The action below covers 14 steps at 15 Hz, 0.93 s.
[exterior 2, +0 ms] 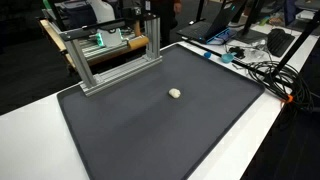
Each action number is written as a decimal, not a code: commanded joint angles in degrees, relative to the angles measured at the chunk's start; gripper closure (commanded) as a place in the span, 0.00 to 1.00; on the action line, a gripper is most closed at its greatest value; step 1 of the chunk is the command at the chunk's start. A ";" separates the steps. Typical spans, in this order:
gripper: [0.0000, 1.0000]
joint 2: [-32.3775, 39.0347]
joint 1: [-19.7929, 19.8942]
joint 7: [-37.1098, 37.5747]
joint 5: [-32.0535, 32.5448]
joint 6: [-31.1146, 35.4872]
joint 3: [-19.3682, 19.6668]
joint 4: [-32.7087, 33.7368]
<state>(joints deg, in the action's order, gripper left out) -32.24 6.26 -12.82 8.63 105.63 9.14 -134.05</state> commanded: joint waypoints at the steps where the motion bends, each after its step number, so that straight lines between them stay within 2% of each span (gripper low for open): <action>1: 0.00 0.03 -0.14 0.05 0.03 -0.19 0.09 0.17; 2: 0.00 0.04 -0.14 0.05 0.03 -0.19 0.09 0.17; 6: 0.00 -5.80 1.22 11.27 -0.29 -8.37 -4.26 -0.61; 9: 0.00 -10.33 -0.38 18.53 -4.93 -15.79 -7.18 -0.73; 10: 0.00 -11.51 -1.09 21.02 -7.02 -15.86 -8.44 -1.40; 14: 0.00 -12.97 -3.61 25.94 -12.20 -6.21 -13.15 -5.64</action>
<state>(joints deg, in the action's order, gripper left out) -43.79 4.08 9.87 -0.66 93.24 -1.62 -135.75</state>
